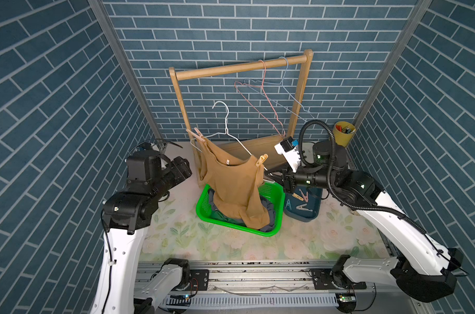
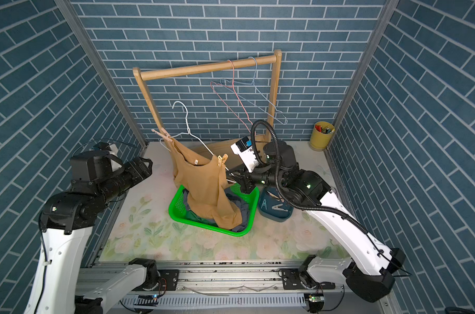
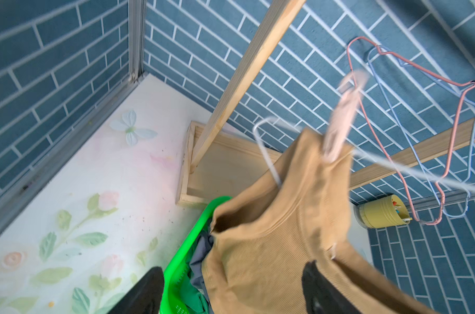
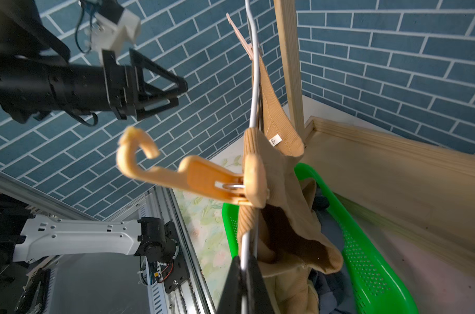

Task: Remove the clothespins securing tank tops to the hanger
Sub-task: Remove the tank top from the basket.

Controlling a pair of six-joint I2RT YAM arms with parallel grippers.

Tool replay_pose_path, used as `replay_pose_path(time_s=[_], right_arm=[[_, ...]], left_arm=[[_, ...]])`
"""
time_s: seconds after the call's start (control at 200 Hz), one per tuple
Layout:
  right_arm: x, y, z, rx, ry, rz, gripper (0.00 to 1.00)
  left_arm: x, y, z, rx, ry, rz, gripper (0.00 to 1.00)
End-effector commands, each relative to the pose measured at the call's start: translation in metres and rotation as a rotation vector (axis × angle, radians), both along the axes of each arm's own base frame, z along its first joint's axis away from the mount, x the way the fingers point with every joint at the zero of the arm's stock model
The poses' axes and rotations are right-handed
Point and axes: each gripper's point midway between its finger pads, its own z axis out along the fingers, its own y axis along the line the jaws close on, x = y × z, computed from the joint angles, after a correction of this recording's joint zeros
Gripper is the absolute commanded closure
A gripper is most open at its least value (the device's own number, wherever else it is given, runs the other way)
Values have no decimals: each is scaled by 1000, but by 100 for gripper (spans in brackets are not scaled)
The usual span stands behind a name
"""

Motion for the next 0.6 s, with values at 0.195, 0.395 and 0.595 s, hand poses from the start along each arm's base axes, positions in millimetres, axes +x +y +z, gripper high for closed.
replay_pose_path(time_s=[0.195,0.395,0.595], right_arm=[[-4,-6,-9,101,-37,-32,100],[0,-8,-33,-2,-137,-92,100],[-5,5,-55,-119,-287,-86,100]], left_arm=[[19,-6,11,56,90,-61,2],[42,-13,-9,-120,152,-109,1],[66,-18,-16,-257,170,-143,1]])
